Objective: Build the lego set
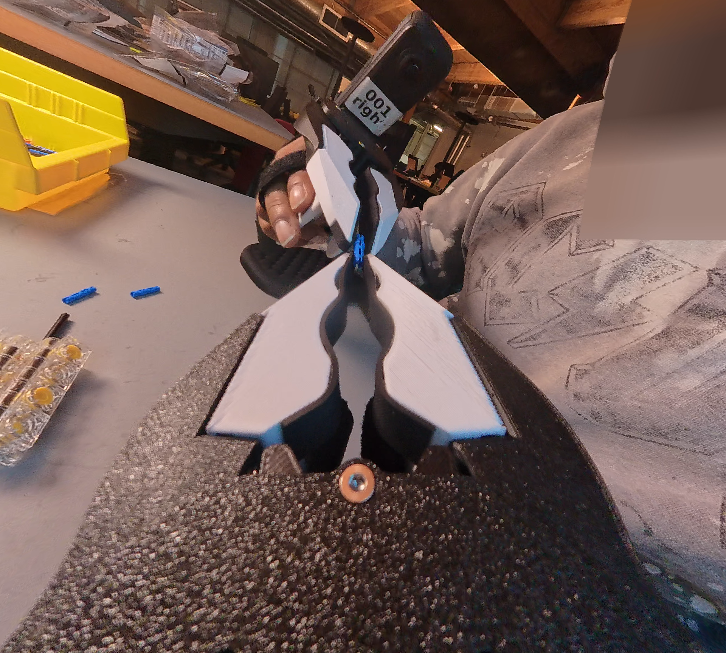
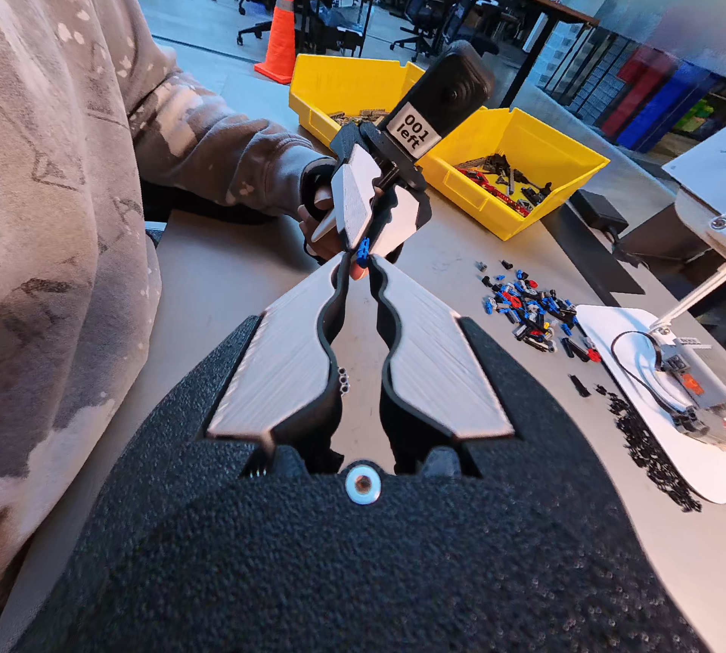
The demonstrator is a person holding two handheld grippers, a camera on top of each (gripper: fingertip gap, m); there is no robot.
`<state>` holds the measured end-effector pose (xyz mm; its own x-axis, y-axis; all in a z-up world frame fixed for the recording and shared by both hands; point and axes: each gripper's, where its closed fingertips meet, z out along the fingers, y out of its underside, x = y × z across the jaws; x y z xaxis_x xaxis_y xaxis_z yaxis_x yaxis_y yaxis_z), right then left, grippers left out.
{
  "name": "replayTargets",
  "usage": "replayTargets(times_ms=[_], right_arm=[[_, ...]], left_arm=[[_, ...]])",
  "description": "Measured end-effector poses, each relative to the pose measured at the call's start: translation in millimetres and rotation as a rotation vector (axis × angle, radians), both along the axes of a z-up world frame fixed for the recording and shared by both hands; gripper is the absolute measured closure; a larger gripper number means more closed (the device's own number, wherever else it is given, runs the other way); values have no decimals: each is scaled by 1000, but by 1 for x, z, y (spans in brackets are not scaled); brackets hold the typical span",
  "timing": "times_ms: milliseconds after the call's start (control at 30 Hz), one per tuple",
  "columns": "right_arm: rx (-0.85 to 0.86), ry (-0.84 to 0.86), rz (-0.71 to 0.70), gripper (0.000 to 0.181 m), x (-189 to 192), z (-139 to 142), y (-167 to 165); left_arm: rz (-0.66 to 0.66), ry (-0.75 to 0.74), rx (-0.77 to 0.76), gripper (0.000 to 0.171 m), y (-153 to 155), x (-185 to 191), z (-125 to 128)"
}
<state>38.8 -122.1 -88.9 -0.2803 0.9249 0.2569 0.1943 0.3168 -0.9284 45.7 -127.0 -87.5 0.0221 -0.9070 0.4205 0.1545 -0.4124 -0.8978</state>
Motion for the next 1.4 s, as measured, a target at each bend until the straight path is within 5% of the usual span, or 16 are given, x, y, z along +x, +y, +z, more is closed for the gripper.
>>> replayTargets(times_ms=[500,1133,1400], right_arm=[[23,-198,85,177,7,-22,1],[42,-228,78,178,4,-30,2],[125,-641,121,179,5,-101,27]], left_arm=[[35,169,40,165,2,0,-19],[56,275,62,168,5,3,-33],[121,693,28,139,19,-10,-109]])
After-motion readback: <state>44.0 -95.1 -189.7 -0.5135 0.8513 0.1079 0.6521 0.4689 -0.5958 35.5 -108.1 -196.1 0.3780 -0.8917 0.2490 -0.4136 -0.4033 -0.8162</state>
